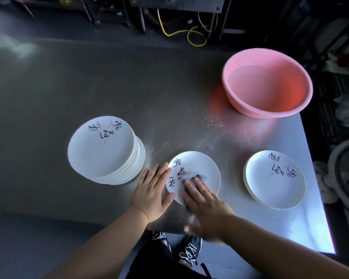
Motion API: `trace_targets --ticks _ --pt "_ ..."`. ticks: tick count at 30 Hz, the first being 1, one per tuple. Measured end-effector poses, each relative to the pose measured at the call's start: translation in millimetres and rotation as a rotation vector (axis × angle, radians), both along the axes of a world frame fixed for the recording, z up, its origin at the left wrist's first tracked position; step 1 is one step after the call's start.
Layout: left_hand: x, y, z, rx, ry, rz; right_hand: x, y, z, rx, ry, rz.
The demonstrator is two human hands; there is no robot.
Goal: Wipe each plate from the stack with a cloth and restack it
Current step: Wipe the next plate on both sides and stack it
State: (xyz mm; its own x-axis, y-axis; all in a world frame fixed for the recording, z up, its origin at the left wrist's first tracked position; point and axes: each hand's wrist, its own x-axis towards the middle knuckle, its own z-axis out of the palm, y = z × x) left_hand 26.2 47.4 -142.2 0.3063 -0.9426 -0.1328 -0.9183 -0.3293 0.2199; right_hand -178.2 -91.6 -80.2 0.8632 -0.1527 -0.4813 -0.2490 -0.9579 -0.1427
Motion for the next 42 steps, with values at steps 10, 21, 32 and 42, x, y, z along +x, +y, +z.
trace_targets --ticks 10,21,32,42 --pt "0 1 -4 -0.028 -0.019 0.006 11 -34 -5 -0.022 0.034 -0.214" --pt "0 1 -4 -0.089 -0.026 -0.002 -7 -59 -7 -0.069 -0.14 -0.205" --pt "1 1 -3 -0.101 -0.043 -0.029 6 -83 -5 -0.055 -0.035 -0.052" --pt "1 1 -4 -0.084 -0.034 -0.024 30 -88 -2 -0.038 -0.067 -0.015"
